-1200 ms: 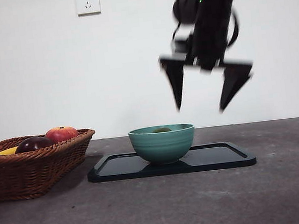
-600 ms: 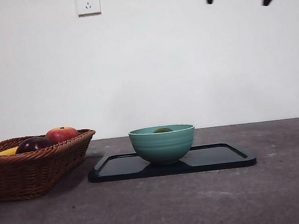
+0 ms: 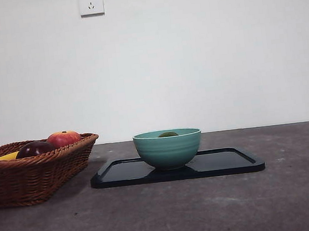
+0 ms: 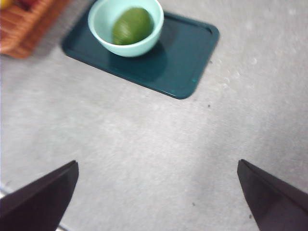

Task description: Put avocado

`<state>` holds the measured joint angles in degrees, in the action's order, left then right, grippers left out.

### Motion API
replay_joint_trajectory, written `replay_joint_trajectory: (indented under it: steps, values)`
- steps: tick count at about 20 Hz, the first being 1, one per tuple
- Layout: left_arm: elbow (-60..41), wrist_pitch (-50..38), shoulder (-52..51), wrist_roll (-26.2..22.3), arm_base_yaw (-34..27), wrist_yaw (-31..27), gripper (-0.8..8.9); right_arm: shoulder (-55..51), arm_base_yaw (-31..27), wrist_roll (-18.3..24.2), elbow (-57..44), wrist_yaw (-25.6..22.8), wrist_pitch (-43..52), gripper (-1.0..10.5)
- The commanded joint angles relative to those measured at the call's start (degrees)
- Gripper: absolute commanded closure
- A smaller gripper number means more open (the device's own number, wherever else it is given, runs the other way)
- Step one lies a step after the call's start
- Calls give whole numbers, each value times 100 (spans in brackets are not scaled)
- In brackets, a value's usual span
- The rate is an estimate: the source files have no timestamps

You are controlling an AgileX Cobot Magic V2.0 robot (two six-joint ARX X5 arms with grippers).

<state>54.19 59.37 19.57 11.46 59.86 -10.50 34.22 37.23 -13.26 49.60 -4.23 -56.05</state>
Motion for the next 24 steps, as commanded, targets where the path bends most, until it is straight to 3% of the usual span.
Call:
replay_joint_trajectory:
  steps: [1,9,10,11,12,24]
  values:
    - [52,-66,11,15,55,-22,255,-577,96,17,-81,105,-63,355]
    - [52,-90,11,15,55,-22,273,-1469,94,17,-94,197,-133,395]
    - [52,-111,11,15,55,-20,385,-1469,94,20,-94,278,-155,591]
    - [52,-107,11,17,55,-20,574,-1469,96,15,-92,341,-136,867]
    - [52,-107,11,15,55,-22,793,-1469,94,17,-94,358,-94,931]
    - [52,-481,11,15,55,-22,787,-1469,94,22,-92,393,-48,928]
